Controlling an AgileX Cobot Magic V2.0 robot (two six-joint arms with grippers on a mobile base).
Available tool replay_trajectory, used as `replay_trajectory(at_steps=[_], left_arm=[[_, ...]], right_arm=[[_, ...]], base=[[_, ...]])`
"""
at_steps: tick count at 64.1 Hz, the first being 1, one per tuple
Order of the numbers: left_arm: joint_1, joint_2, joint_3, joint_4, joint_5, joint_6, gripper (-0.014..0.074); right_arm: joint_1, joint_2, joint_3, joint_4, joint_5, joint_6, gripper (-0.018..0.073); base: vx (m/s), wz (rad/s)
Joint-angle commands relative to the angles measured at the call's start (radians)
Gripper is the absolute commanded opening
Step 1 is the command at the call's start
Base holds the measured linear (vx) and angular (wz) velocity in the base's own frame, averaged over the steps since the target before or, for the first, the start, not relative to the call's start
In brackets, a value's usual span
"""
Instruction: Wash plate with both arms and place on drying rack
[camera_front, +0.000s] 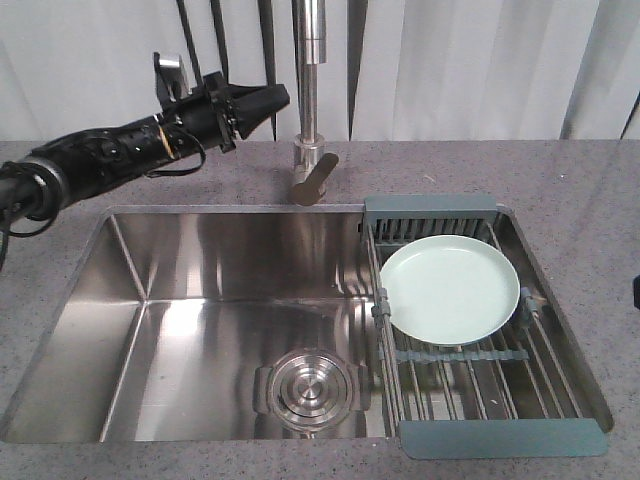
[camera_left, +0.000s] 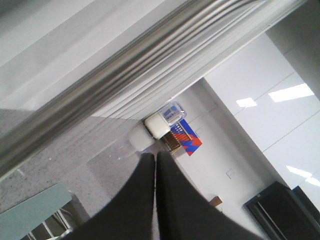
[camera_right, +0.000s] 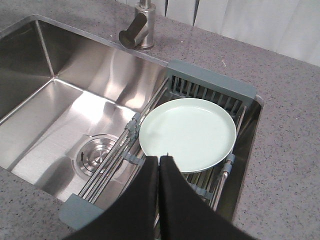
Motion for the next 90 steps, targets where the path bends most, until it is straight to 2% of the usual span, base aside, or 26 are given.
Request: replay_trajectory(at_steps=[1, 6, 12, 22, 30, 37, 48, 59, 71, 80, 90], left_arm=[[0.035, -0.113, -0.027, -0.048, -0.150, -0.004, -0.0006], [0.063, -0.153, -0.027, -0.026, -0.227, -0.004, -0.0006], [0.089, -0.223, -0.022, 0.070, -0.230, -0.004, -0.0006], [0.117, -0.382, -0.022, 0.303, -0.230, -0.004, -0.0006], [0.132, -0.531, -0.022, 0.522, -0.229, -0.004, -0.0006], [0.136, -0.674, 0.018, 0.650, -0.228, -0.004, -0.0006], [0.183, -0.910, 0.237, 0.652, -0.214, -0.004, -0.0006], [0.245, -1.191, 0.610, 0.653, -0.144, -0.004, -0.0006], [0.273, -1.533, 1.050, 0.653, 0.092, -0.004, -0.0006], [0.273, -1.777, 1.340, 0.653, 0.290, -0.004, -0.0006], [0.273, -1.961, 1.568, 0.648, 0.377, -0.004, -0.0006]], right_arm=[[-0.007, 0.002, -0.024, -0.005, -0.080, 0.001, -0.0006], [-0.007, 0.002, -0.024, -0.023, -0.114, 0.001, -0.0006], [-0.007, 0.002, -0.024, -0.026, -0.163, 0.001, -0.0006], [-0.007, 0.002, -0.024, -0.033, -0.207, 0.001, -0.0006], [-0.007, 0.002, -0.024, -0.060, -0.218, 0.001, -0.0006], [-0.007, 0.002, -0.024, -0.060, -0.218, 0.001, -0.0006], [-0.007, 0.002, -0.024, -0.056, -0.233, 0.001, -0.0006], [-0.007, 0.002, -0.024, -0.057, -0.236, 0.001, -0.0006], [-0.007, 0.002, -0.024, -0.057, -0.265, 0.001, -0.0006], [-0.006, 0.002, -0.024, -0.056, -0.206, 0.001, -0.0006], [0.005, -0.018, 0.022, -0.049, -0.215, 0.001, -0.0006]], base=[[0.00, 0.00], [0.00, 0.00], [0.00, 0.00], [0.00, 0.00], [0.00, 0.00], [0.00, 0.00], [0.00, 0.00], [0.00, 0.00], [0.00, 0.00], [0.00, 0.00], [0.00, 0.00]])
